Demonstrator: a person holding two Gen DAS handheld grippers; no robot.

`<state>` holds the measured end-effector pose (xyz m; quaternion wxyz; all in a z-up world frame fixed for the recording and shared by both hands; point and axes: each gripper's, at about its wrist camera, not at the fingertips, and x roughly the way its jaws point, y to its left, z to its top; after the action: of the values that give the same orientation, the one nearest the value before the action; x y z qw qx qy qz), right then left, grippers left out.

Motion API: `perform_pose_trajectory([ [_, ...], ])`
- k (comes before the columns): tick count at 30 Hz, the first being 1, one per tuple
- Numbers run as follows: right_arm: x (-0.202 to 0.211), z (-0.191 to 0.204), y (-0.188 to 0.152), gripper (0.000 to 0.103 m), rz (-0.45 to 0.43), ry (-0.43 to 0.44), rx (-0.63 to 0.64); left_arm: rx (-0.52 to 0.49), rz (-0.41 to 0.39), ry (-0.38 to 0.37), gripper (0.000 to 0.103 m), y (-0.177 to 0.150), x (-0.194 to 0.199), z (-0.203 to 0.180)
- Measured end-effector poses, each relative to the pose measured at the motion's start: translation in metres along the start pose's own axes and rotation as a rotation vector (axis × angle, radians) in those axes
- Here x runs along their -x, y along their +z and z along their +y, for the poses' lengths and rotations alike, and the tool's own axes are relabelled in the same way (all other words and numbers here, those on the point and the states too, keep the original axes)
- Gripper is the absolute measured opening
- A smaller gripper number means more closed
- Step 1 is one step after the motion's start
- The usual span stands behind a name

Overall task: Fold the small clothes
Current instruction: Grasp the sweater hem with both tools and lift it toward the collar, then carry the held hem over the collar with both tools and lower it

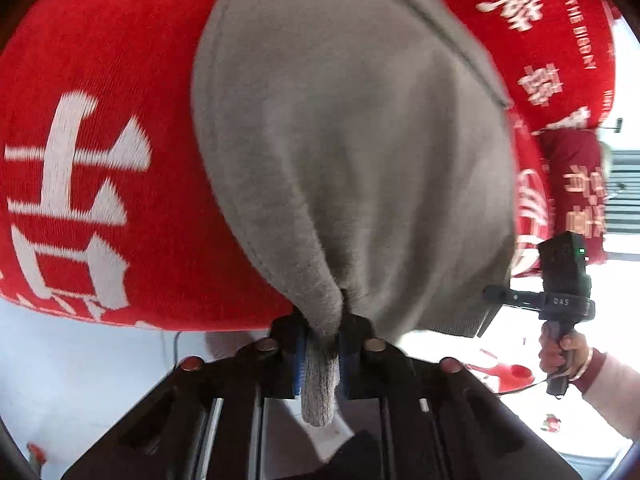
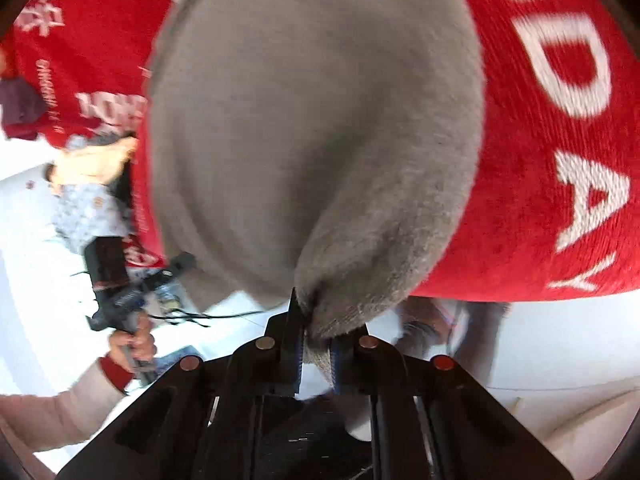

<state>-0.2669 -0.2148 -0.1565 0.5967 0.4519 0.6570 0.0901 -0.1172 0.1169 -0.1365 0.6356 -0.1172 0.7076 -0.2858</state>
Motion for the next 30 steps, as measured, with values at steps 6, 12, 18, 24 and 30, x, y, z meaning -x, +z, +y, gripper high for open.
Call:
perform_pose_trajectory([
  [6, 0.046, 0.040, 0.006, 0.011, -0.142, 0.141, 0.022, 0.026, -0.106, -0.134, 0.010, 0.020, 0.047, -0.017],
  [12, 0.101, 0.077, 0.052, 0.010, -0.302, 0.276, 0.064, 0.024, -0.253, -0.215, 0.010, 0.079, 0.094, -0.040],
  [18, 0.145, 0.100, 0.143, 0.010, -0.385, 0.357, 0.092, 0.024, -0.381, -0.186, 0.010, 0.164, 0.118, -0.050],
  [24, 0.152, 0.103, 0.254, 0.010, -0.406, 0.352, 0.029, 0.092, -0.440, -0.085, 0.011, 0.269, 0.099, -0.038],
  [30, 0.119, 0.068, 0.352, 0.009, -0.366, 0.219, -0.080, 0.197, -0.366, 0.110, 0.011, 0.338, 0.035, -0.013],
])
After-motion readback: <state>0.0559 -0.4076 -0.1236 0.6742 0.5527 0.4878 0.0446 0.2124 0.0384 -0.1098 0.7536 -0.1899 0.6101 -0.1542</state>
